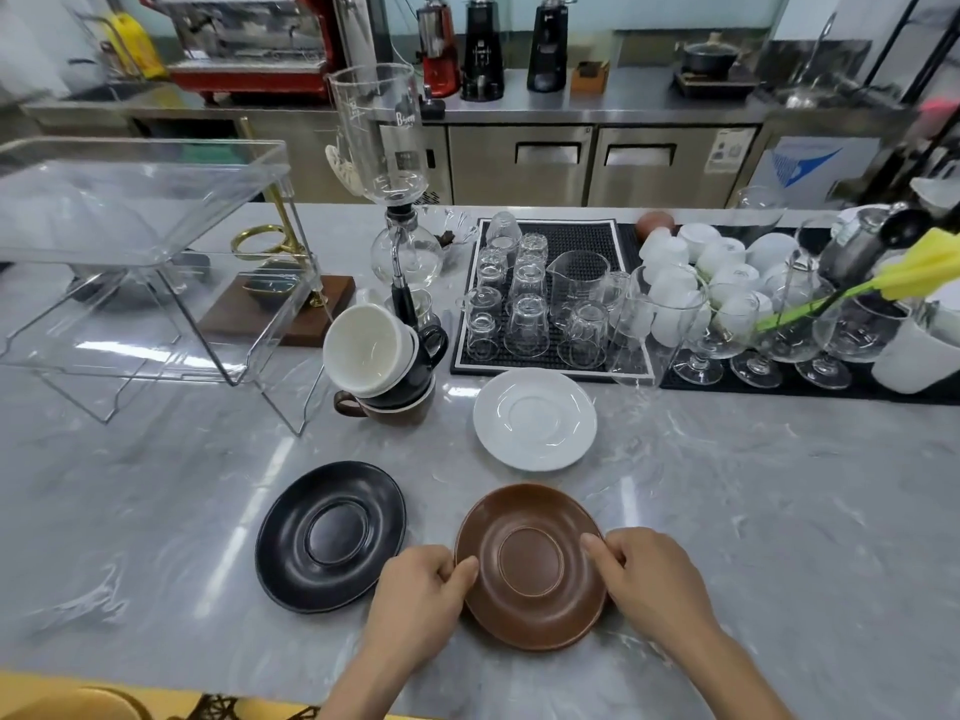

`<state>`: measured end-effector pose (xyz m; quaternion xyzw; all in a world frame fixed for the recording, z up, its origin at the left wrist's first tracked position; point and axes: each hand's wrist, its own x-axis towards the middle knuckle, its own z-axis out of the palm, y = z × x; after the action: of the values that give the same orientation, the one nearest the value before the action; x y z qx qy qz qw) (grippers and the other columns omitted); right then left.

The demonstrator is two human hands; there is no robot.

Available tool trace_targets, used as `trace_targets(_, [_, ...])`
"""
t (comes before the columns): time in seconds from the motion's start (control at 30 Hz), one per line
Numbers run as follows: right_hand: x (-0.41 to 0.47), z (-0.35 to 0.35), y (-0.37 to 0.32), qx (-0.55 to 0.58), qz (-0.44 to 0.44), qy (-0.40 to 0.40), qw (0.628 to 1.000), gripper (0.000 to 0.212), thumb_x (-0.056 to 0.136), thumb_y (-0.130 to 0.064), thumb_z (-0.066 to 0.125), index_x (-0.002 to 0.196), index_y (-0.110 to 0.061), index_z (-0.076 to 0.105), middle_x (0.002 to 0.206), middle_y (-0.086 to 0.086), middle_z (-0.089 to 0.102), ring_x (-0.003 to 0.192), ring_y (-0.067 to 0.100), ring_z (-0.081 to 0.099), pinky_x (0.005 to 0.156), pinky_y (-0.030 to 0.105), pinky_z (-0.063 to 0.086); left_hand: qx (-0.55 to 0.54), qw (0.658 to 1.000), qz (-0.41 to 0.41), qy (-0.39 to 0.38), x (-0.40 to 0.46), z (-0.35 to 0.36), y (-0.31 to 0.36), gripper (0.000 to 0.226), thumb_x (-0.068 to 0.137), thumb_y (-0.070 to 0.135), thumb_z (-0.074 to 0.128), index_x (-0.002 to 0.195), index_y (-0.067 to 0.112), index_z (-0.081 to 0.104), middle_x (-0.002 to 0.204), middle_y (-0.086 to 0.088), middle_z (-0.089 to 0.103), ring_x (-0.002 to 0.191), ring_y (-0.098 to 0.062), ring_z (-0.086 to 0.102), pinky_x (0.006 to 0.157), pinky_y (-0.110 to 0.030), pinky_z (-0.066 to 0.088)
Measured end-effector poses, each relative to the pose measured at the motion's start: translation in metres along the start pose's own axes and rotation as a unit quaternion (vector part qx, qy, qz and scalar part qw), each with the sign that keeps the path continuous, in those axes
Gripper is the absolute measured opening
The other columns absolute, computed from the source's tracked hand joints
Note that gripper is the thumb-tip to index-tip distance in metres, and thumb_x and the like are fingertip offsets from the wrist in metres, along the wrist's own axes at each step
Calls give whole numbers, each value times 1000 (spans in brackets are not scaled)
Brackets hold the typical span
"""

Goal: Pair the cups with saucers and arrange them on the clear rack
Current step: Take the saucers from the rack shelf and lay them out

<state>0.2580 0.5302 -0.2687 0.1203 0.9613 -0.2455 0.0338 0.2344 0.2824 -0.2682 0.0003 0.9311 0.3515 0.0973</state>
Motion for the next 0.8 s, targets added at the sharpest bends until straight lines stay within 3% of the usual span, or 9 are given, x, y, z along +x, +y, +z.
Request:
trace_targets(0.4, [2,-2,0,12,0,-13,1000,61,93,-50,54,46,-20,28,41,-1,32,42,10,32,45,22,24,-15,1000,-18,-16,1,-1,0,58,89,35,72,52,17,32,46,1,33,48,-11,34,48,-21,30])
trace_targets(0.63, [1,-5,-8,1,13,-5,1000,59,90,-49,58,48,-19,30,44,-2,35,44,10,35,45,21,26,18,1000,-20,14,-7,-1,11,53,88,42,70,54,17,37,50,4,44,55,-13,43,54,-28,32])
trace_targets(0.8, [0,-10,-17,48,28,27,998,58,91,-45,58,48,-19,29,42,-3,34,44,10,36,47,25,28,-25,998,-8,62,-9,-16,14,56,88,43,70,50,19,37,45,5,41,48,-7,41,48,-19,31])
